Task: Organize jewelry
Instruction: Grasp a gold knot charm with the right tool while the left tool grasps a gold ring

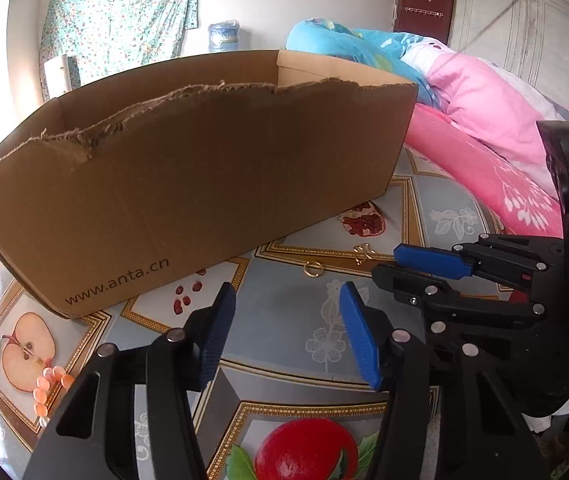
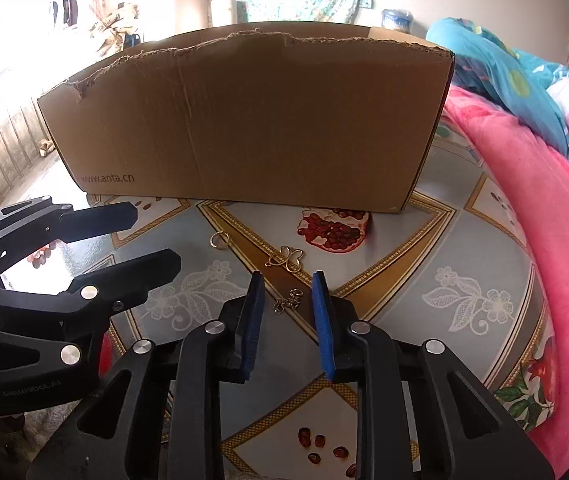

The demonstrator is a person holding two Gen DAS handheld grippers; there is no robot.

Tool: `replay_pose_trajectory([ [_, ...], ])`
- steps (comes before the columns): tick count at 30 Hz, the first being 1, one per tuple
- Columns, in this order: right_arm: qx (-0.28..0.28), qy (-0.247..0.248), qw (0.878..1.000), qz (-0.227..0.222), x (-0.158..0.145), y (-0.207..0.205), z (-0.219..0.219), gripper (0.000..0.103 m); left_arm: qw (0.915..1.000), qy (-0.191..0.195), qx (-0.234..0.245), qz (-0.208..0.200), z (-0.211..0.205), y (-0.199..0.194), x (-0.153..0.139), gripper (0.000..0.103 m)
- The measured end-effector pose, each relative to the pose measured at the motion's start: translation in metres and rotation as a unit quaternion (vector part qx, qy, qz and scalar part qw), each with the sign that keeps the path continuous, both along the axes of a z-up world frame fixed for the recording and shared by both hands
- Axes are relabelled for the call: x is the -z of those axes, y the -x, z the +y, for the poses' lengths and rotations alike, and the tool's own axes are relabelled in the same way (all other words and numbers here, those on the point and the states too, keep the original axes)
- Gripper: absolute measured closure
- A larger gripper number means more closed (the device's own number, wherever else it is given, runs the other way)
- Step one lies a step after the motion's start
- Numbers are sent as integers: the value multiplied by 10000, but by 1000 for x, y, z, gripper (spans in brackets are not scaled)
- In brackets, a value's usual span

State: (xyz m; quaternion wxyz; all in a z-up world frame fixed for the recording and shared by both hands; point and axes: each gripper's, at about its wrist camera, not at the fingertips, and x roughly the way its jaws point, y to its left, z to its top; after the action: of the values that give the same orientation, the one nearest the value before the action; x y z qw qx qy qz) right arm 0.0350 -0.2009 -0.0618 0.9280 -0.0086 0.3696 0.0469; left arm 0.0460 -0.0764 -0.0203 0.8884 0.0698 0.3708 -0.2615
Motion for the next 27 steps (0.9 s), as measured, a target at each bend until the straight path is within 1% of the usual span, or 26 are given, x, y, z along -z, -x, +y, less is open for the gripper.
replay_pose_trajectory([
  [1,38,-32,10000,40,0,-3,-3,100,10000,33,-6,5,1,1,0,53],
  [2,94,-120,9999,72,0,-5,-7,101,10000,53,-4,22,2,1,0,53],
  [4,139,-503,9985,139,0,-7,-19,102,10000,56,15,57,1,2,2,58],
  [6,197,-992,9946,217,2,-8,-33,103,9999,19,77,98,-3,3,4,62],
  [8,269,-1475,9883,270,4,-10,-49,103,9998,-18,165,82,-7,5,4,63],
  [10,320,-1742,9838,286,4,-9,-58,103,9997,-38,231,85,-12,6,3,63],
  [14,294,-2130,9765,124,-1,-4,-72,103,9994,-157,316,51,-21,5,2,65],
  [18,244,-2278,9734,-54,-6,-3,-80,103,9988,-316,376,35,-30,0,2,69],
  [23,139,-2602,9654,-118,-7,7,-77,103,9978,-532,393,-2,-37,-10,3,71],
  [26,80,-2633,9646,-154,-3,7,-73,103,9971,-670,375,3,-41,-18,3,76],
  [27,61,-2665,9637,-148,-2,7,-73,103,9968,-706,378,17,-42,-20,4,79],
])
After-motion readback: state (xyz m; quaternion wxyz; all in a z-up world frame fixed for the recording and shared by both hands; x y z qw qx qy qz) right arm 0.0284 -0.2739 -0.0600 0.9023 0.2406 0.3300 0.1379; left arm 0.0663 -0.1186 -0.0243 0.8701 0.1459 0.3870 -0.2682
